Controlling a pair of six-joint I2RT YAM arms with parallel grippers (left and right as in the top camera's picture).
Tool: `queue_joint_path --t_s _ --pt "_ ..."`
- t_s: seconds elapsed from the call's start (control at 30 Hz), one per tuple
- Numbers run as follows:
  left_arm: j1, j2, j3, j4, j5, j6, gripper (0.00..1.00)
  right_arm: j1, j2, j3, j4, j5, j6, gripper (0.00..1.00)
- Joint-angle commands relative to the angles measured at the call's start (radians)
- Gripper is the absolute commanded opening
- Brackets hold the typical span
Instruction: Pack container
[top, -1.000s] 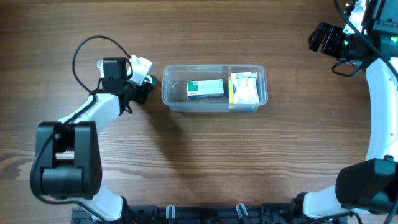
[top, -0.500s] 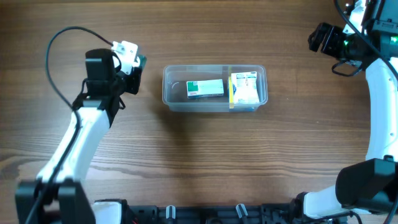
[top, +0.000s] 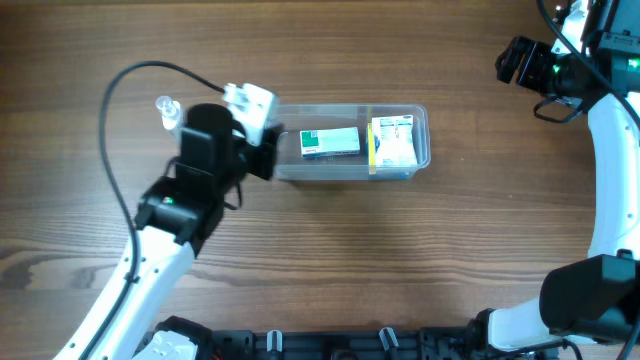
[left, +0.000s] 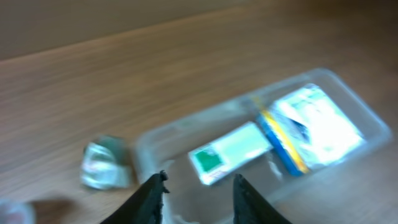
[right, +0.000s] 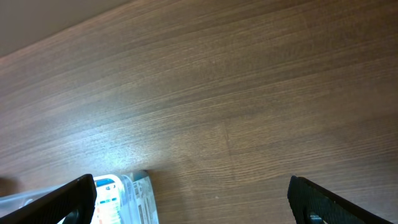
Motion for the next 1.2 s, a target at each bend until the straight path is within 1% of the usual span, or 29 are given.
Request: queue_joint_path --t_s 0.0,0.13,0.2,0.23,0.27,0.3,0.33,0.37,0.47,0.57,0.6,0.67,0.8,1.0,1.17 --pt "-0.104 0.014 -0.002 0.001 -0.044 -0.032 0.43 0.003 0.001 0.005 0.000 0.006 0.014 1.00" --pt "-0.137 0.021 -0.002 0.002 -0.183 -0.032 0.45 0.003 0.001 0.005 0.000 0.006 0.013 1.00" --pt "-0.130 0.018 -0.002 0.014 -0.204 -0.031 0.52 0.003 0.001 0.005 0.000 0.006 0.013 1.00" --pt "-0.125 0.016 -0.002 0.021 -0.204 -0.031 0.59 0.003 0.001 0.005 0.000 0.006 0.013 1.00" --pt "-0.118 0.016 -0.002 0.031 -0.204 -0.031 0.68 0.003 0.001 0.005 0.000 0.006 0.014 1.00" --pt "-0.113 0.017 -0.002 0.041 -0.204 -0.031 0.80 0.003 0.001 0.005 0.000 0.006 0.014 1.00" --pt "-0.107 0.017 -0.002 0.051 -0.203 -0.026 0.88 0.003 0.001 0.005 0.000 0.006 0.014 1.00" --pt "-0.101 0.017 -0.002 0.067 -0.204 -0.014 1.00 0.003 0.001 0.005 0.000 0.006 0.014 1.00" --pt "-0.075 0.017 -0.002 0.096 -0.206 0.039 1.00 0.003 0.001 0.005 0.000 0.006 0.014 1.00" --pt "-0.008 0.024 -0.002 0.130 -0.219 0.007 1.00 0.003 0.001 0.005 0.000 0.006 0.013 1.00" --pt "0.054 0.037 -0.002 0.154 -0.219 -0.031 1.00 0.003 0.001 0.005 0.000 0.006 0.014 1.00" --pt "0.131 0.060 -0.002 0.189 -0.218 -0.068 1.00 0.003 0.001 0.005 0.000 0.006 0.014 1.00" --pt "0.236 0.130 0.003 0.288 -0.218 -0.077 1.00 0.003 0.001 0.005 0.000 0.006 0.014 1.00" --pt "0.271 0.322 0.063 0.398 -0.220 -0.076 1.00 0.003 0.001 0.005 0.000 0.006 0.013 1.00" --pt "0.271 0.492 0.148 0.421 -0.223 -0.080 1.00 0.003 0.001 0.005 0.000 0.006 0.014 1.00"
